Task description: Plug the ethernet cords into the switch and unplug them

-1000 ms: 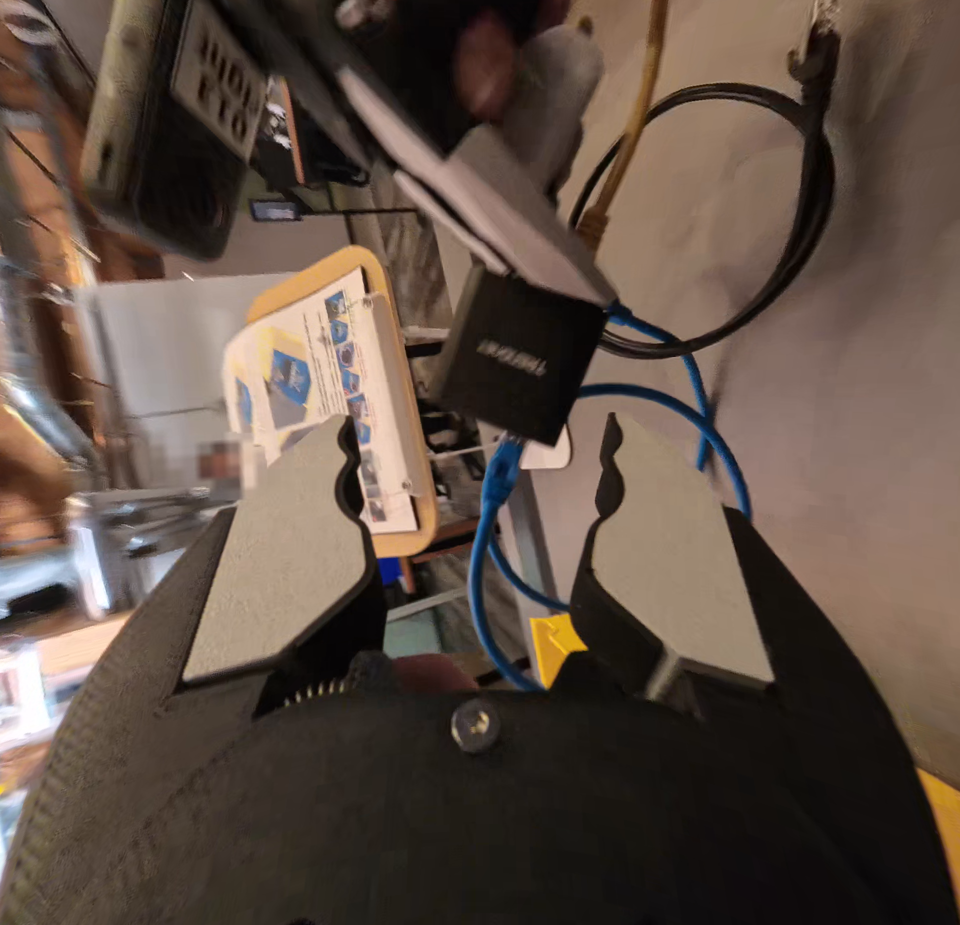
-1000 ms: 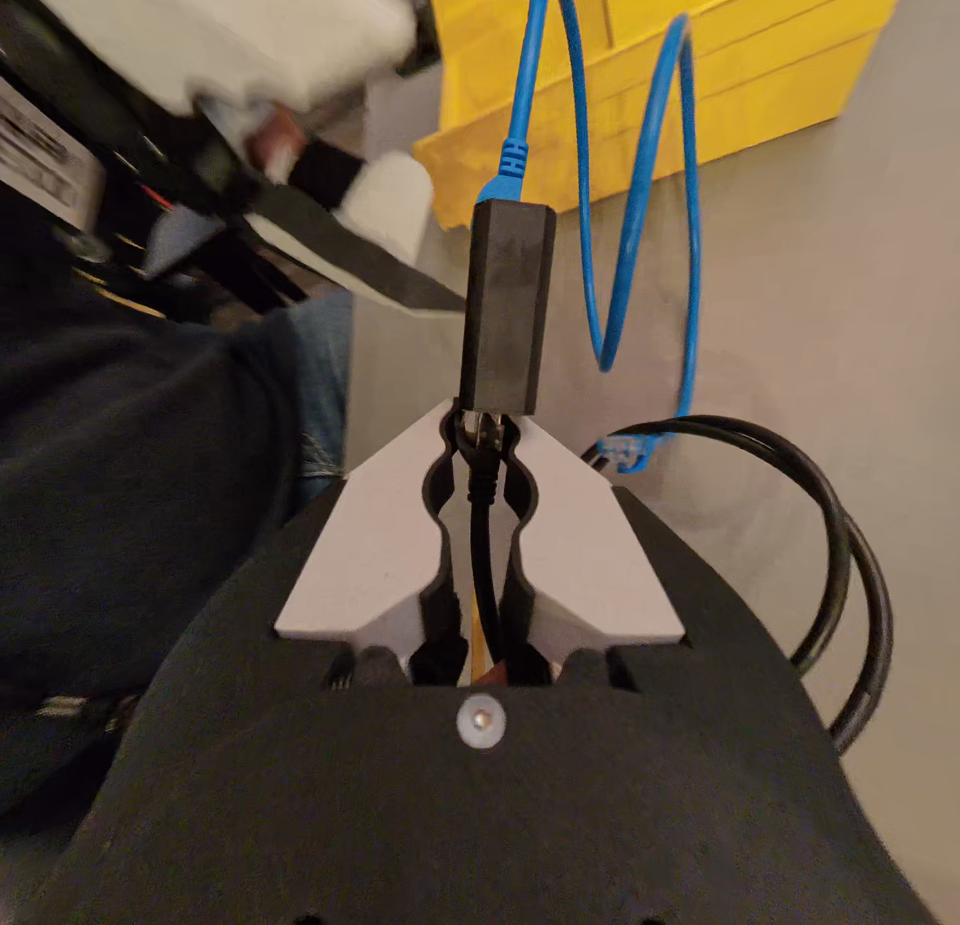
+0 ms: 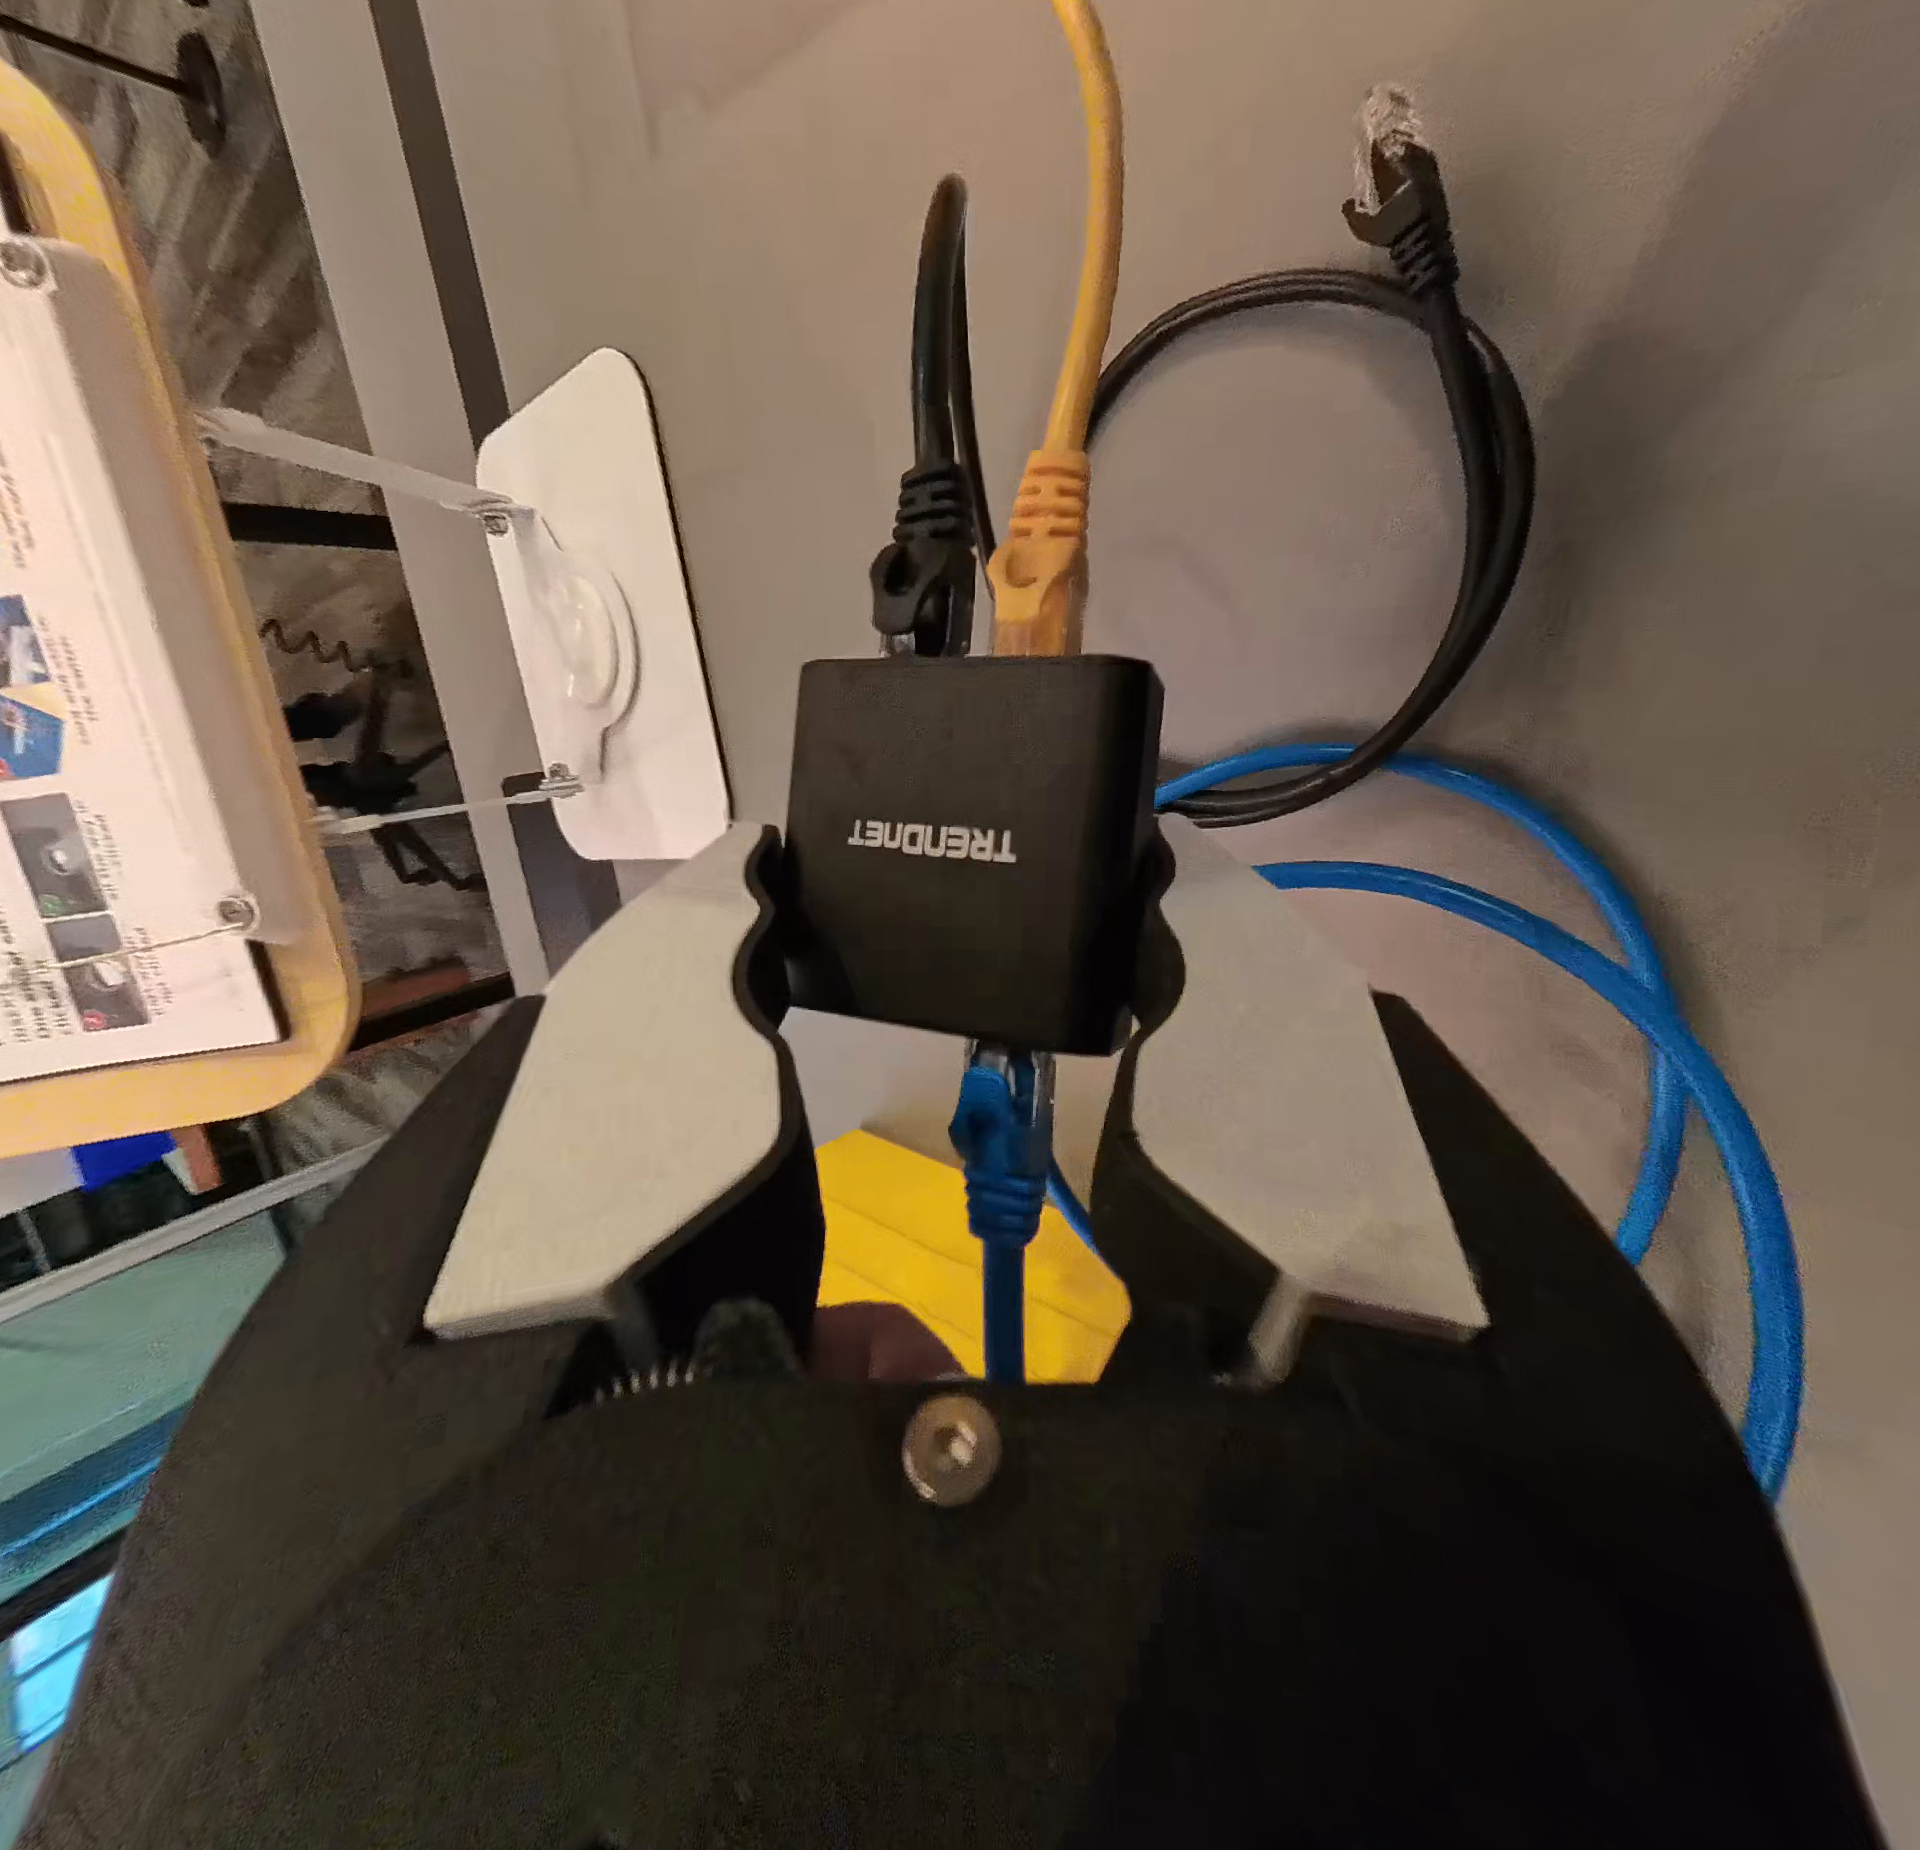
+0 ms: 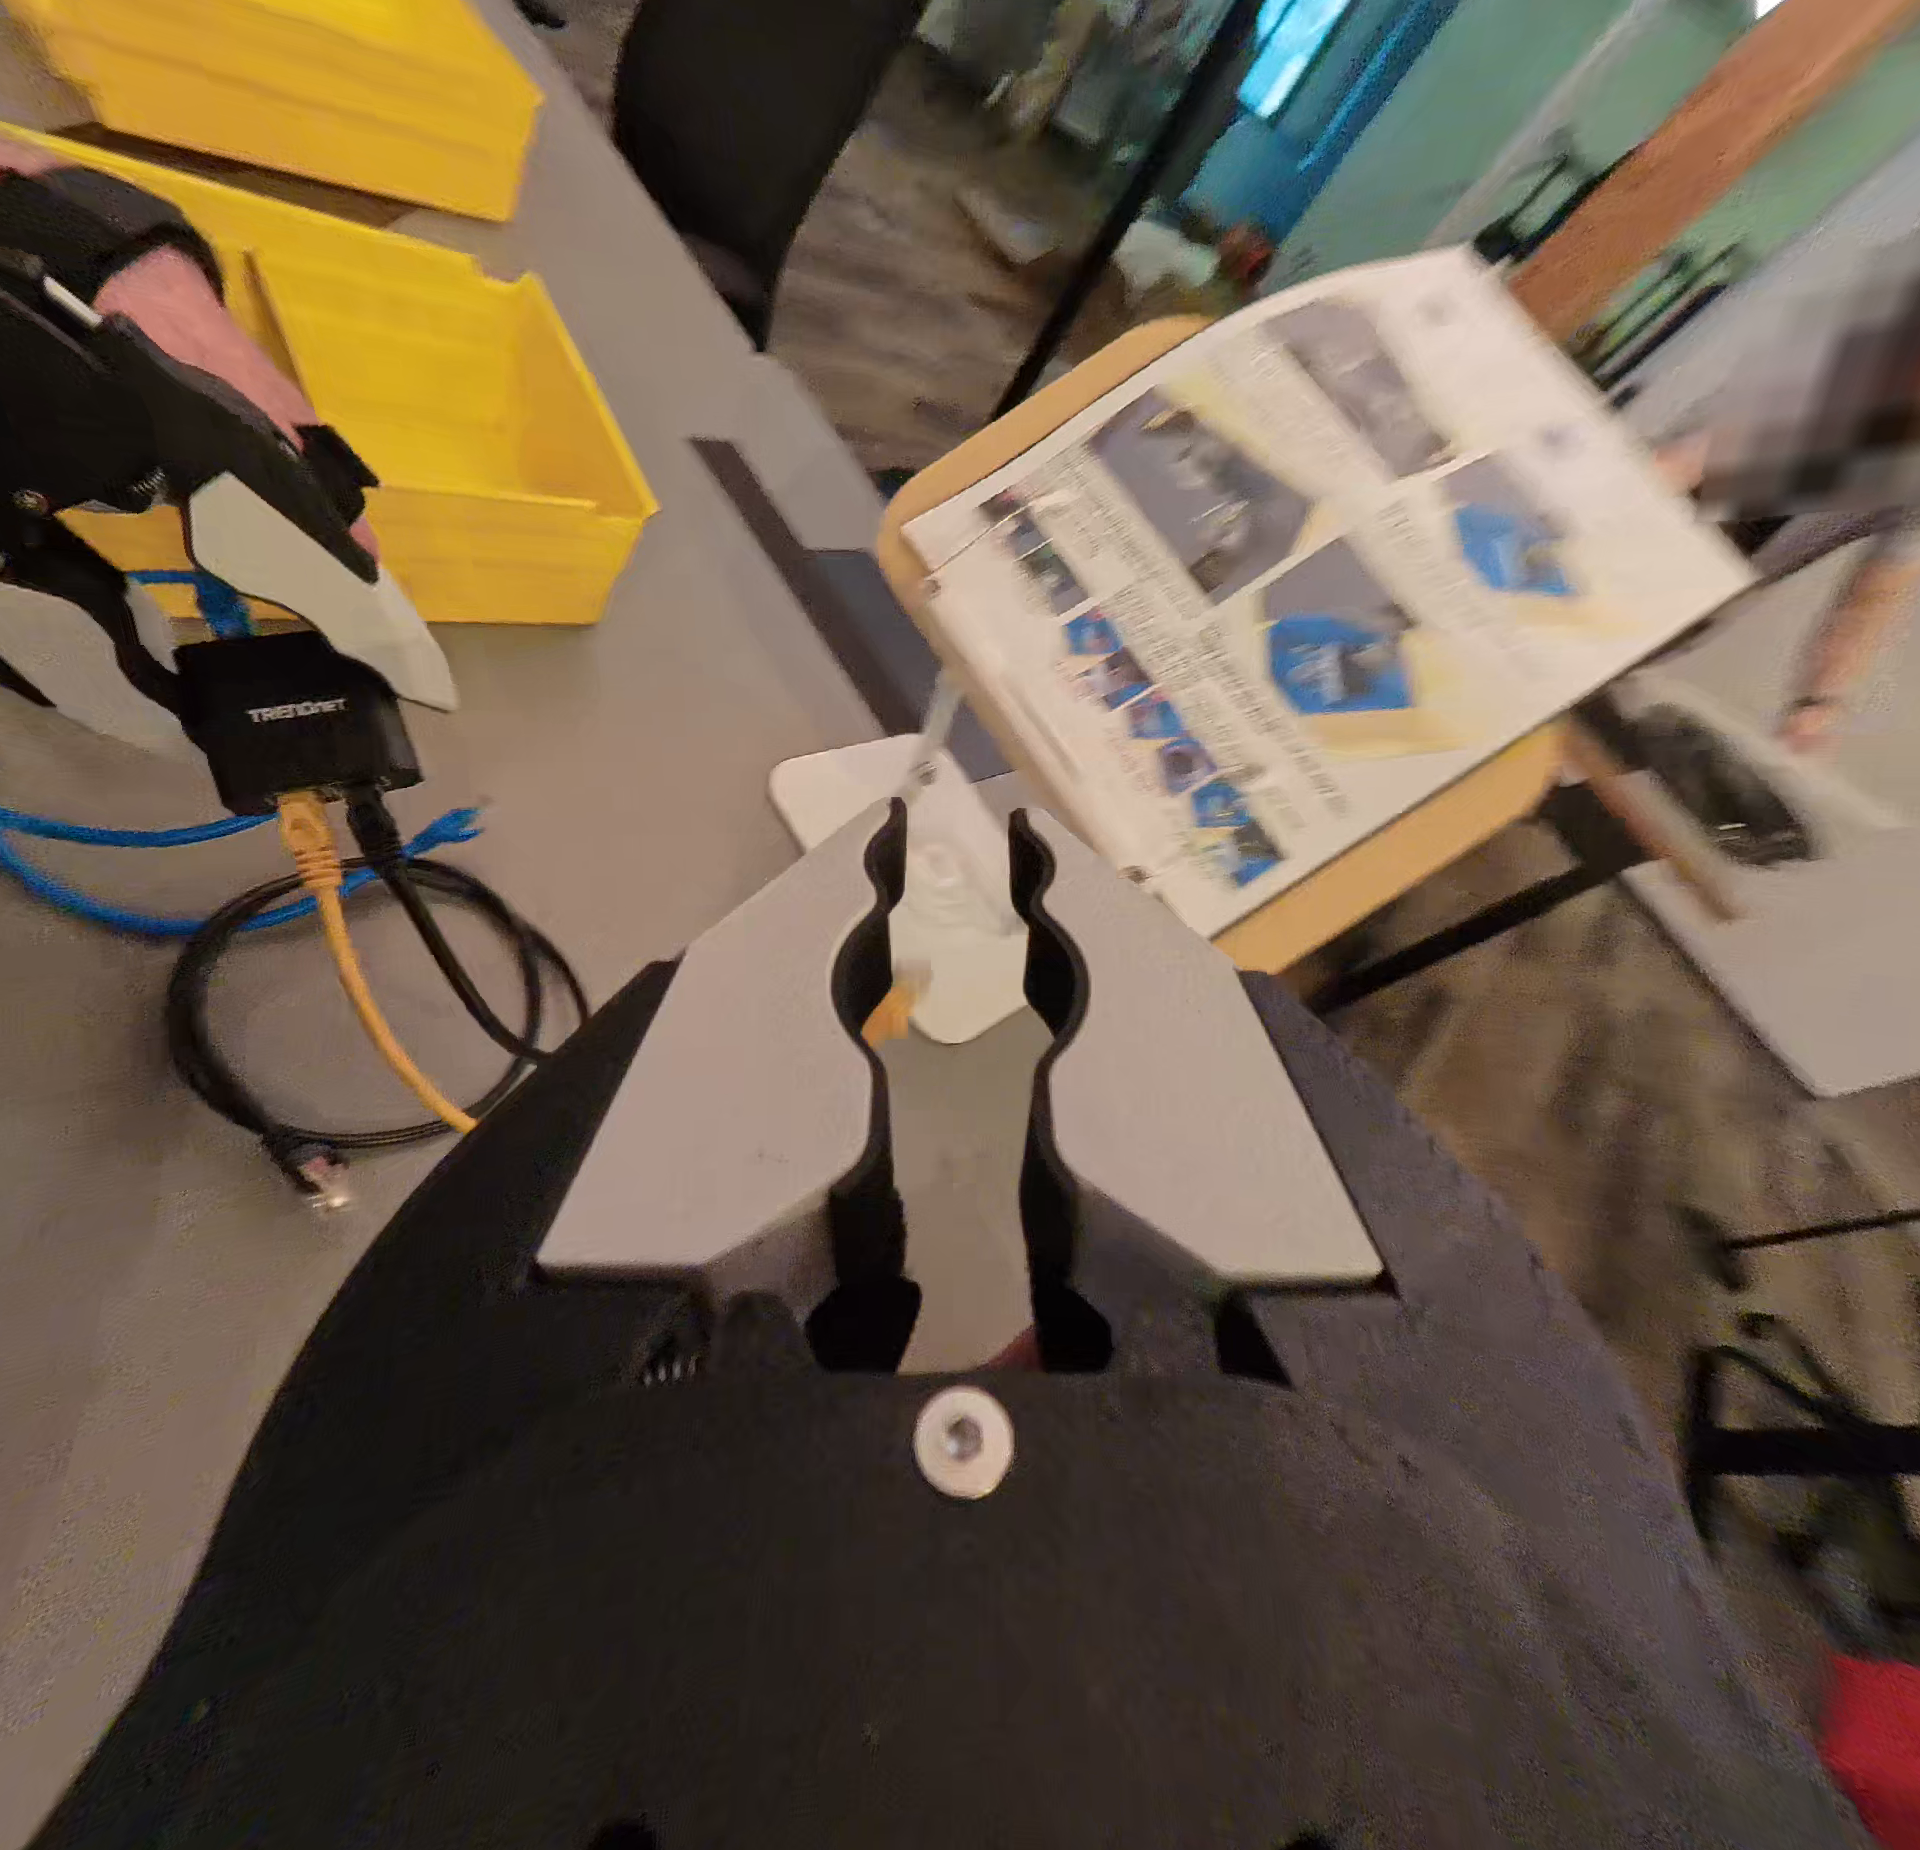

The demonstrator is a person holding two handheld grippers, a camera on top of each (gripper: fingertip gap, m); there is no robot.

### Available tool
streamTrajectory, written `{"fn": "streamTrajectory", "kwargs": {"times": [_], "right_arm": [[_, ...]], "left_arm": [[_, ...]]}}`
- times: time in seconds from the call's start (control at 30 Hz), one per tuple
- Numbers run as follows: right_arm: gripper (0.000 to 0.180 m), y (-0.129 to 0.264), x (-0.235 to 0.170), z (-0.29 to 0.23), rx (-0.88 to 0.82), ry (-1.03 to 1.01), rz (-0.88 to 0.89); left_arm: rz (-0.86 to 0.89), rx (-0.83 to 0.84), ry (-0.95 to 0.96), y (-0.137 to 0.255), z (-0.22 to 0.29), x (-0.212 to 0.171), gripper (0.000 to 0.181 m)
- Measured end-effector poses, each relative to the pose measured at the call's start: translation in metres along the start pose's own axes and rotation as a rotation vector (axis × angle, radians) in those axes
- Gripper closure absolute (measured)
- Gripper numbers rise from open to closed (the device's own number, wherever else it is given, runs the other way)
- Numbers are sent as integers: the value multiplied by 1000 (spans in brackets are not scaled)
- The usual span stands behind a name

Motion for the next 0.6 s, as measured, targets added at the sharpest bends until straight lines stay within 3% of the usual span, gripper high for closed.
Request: {"fn": "streamTrajectory", "kwargs": {"times": [0.17, 0.4, 0.6], "right_arm": [[161, 21, -1, -50, 21, 132, 53], [164, -33, -62, -154, 79, 461, 35], [159, -74, -84, -182, 36, 631, 72]], "left_arm": [[65, -65, 127, 0, 0, -3, 117], [173, -206, 326, 5, -3, -2, 117], [200, -262, 372, 12, -5, 4, 117]]}}
Point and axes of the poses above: each gripper's, where its closed fingertips meet, y back along the fingers, x out of its top, z = x × y across the jaws, the point moved 4 cm from there along y, back along the fingers, and after that the axes turned 13 degrees about -y, right-handed, at the moved point
